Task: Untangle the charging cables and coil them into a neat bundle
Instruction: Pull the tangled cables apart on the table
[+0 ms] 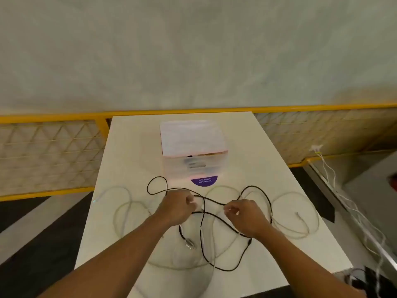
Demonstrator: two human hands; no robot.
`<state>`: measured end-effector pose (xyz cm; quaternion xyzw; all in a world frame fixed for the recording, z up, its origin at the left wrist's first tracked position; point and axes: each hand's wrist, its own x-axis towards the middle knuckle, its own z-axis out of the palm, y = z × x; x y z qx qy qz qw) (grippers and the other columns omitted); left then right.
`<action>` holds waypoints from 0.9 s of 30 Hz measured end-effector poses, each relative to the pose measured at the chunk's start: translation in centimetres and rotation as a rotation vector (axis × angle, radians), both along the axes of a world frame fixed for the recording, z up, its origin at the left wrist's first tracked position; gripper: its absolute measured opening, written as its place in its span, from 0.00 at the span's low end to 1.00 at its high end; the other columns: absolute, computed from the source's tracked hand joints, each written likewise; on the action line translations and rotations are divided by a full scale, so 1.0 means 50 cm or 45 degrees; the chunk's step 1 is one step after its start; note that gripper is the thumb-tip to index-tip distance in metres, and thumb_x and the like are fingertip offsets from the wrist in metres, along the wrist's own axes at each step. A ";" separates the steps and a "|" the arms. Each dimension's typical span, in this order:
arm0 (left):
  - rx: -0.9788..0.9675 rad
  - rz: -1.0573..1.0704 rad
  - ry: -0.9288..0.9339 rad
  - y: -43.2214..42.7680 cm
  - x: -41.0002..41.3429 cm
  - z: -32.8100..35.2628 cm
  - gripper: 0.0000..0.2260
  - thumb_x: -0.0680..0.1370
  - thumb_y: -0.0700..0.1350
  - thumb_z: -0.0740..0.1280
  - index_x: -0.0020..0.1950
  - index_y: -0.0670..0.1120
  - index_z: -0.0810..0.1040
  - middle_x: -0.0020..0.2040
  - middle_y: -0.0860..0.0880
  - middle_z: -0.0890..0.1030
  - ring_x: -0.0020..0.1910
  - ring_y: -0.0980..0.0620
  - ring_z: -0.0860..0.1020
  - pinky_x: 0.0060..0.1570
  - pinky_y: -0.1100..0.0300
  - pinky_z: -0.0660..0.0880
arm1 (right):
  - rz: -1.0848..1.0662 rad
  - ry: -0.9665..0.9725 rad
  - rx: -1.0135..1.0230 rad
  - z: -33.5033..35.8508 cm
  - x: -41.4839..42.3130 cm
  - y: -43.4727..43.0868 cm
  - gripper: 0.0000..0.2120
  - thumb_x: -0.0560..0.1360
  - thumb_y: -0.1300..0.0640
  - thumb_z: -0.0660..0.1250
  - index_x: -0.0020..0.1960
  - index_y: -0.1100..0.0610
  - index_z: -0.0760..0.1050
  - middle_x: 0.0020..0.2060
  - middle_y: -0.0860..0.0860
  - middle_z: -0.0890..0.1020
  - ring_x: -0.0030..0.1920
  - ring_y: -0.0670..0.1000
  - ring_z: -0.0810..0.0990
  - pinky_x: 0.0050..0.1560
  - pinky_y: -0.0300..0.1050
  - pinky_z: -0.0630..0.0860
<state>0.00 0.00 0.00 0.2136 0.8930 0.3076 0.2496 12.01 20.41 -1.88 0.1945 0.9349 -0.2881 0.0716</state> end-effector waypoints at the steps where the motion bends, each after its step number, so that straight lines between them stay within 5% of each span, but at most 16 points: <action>1: -0.031 0.030 -0.001 0.001 0.001 -0.011 0.10 0.77 0.49 0.69 0.55 0.46 0.81 0.54 0.51 0.82 0.54 0.50 0.79 0.57 0.55 0.76 | -0.020 -0.015 -0.015 -0.013 0.005 0.004 0.09 0.78 0.50 0.66 0.52 0.47 0.84 0.48 0.44 0.85 0.50 0.46 0.82 0.54 0.47 0.79; 5: -0.211 0.185 0.025 0.009 -0.001 -0.032 0.06 0.77 0.48 0.69 0.48 0.47 0.76 0.51 0.47 0.80 0.53 0.45 0.79 0.50 0.56 0.76 | -0.085 -0.097 -0.071 -0.038 0.024 0.006 0.09 0.79 0.51 0.65 0.53 0.47 0.84 0.48 0.44 0.85 0.51 0.47 0.81 0.55 0.48 0.80; 13: -0.130 0.331 -0.304 0.059 -0.041 -0.063 0.27 0.77 0.57 0.69 0.70 0.44 0.71 0.63 0.44 0.78 0.62 0.45 0.77 0.54 0.58 0.73 | -0.126 -0.107 -0.171 -0.102 0.043 0.002 0.11 0.80 0.53 0.63 0.58 0.48 0.82 0.52 0.44 0.83 0.52 0.47 0.81 0.54 0.46 0.80; 15: -0.130 0.367 -0.343 0.075 -0.048 -0.066 0.23 0.77 0.58 0.69 0.65 0.45 0.75 0.59 0.44 0.80 0.61 0.43 0.78 0.60 0.50 0.76 | -0.091 -0.137 -0.182 -0.108 0.039 0.005 0.12 0.80 0.53 0.62 0.59 0.48 0.81 0.53 0.44 0.82 0.53 0.48 0.81 0.54 0.45 0.79; 18: -0.076 0.430 -0.326 0.096 -0.048 -0.074 0.13 0.78 0.53 0.68 0.43 0.44 0.77 0.43 0.43 0.80 0.46 0.43 0.80 0.54 0.45 0.78 | -0.007 -0.159 -0.171 -0.113 0.026 0.015 0.13 0.81 0.53 0.61 0.60 0.49 0.81 0.55 0.46 0.82 0.53 0.48 0.80 0.55 0.46 0.79; 20: -0.034 0.475 -0.312 0.105 -0.046 -0.078 0.13 0.79 0.48 0.66 0.44 0.38 0.80 0.44 0.41 0.83 0.46 0.42 0.82 0.50 0.48 0.80 | 0.041 -0.183 -0.181 -0.111 0.018 0.019 0.13 0.80 0.53 0.61 0.60 0.49 0.81 0.54 0.46 0.83 0.53 0.49 0.80 0.56 0.48 0.79; 27: -0.023 0.503 -0.236 0.098 -0.041 -0.078 0.12 0.77 0.39 0.63 0.36 0.48 0.81 0.43 0.47 0.85 0.47 0.45 0.84 0.46 0.56 0.80 | -0.109 -0.078 -0.019 -0.101 0.006 0.073 0.12 0.79 0.55 0.64 0.60 0.52 0.81 0.54 0.49 0.82 0.52 0.51 0.81 0.49 0.46 0.78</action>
